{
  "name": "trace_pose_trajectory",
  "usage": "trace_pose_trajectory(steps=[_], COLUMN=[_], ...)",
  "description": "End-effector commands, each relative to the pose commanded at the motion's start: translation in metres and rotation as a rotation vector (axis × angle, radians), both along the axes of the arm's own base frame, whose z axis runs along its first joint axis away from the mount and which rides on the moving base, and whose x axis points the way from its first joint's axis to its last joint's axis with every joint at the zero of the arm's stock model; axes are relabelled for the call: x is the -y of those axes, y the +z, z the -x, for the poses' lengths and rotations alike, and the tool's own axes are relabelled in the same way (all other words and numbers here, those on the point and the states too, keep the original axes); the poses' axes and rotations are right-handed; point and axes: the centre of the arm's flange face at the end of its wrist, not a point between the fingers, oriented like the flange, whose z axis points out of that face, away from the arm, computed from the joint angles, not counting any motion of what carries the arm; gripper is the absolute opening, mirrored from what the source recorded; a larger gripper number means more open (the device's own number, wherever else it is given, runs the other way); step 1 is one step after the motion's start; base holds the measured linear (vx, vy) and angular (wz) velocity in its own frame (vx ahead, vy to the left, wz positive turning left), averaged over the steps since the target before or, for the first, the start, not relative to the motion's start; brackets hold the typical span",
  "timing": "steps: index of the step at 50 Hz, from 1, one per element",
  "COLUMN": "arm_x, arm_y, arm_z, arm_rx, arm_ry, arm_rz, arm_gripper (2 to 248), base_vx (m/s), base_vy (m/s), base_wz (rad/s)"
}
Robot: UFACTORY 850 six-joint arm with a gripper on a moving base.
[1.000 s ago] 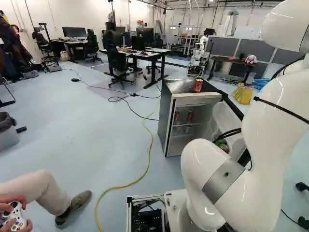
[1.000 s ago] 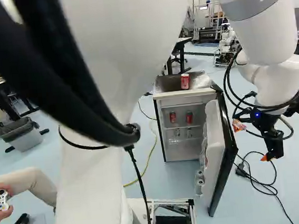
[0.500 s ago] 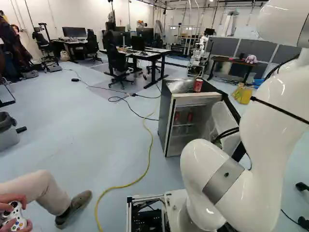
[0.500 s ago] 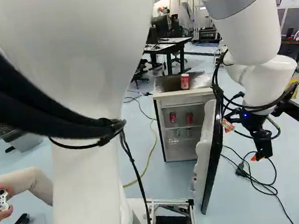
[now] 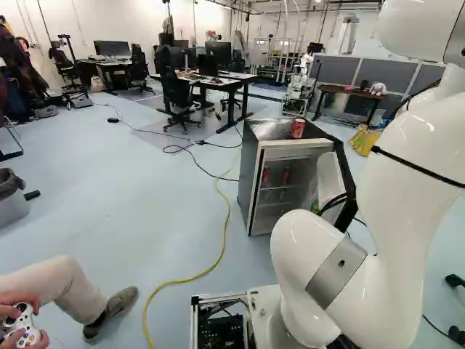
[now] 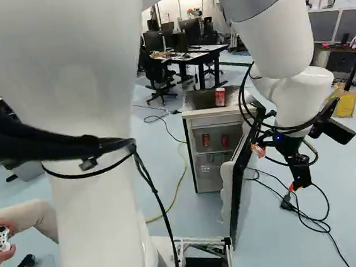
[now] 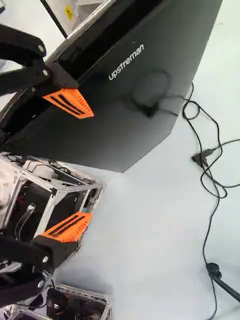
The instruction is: Grab a drink from the fridge
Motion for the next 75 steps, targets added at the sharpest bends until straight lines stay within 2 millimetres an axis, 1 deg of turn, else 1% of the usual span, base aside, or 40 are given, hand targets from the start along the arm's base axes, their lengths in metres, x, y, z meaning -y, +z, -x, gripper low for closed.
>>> trace_pose_trajectory(steps=[40, 75], arm_x=[-0.066, -0.126], arm_y=[-0.001, -0.001], arm_z=[-0.011, -0.029], arm_rx=[0.011, 0.031], arm_ry=[0.087, 0.199], arm_rz=[0.034, 0.075], arm_gripper=[247, 247], base_vx=[0.000, 0.000], base_vy=[0.000, 0.000], base_wz=[0.000, 0.000])
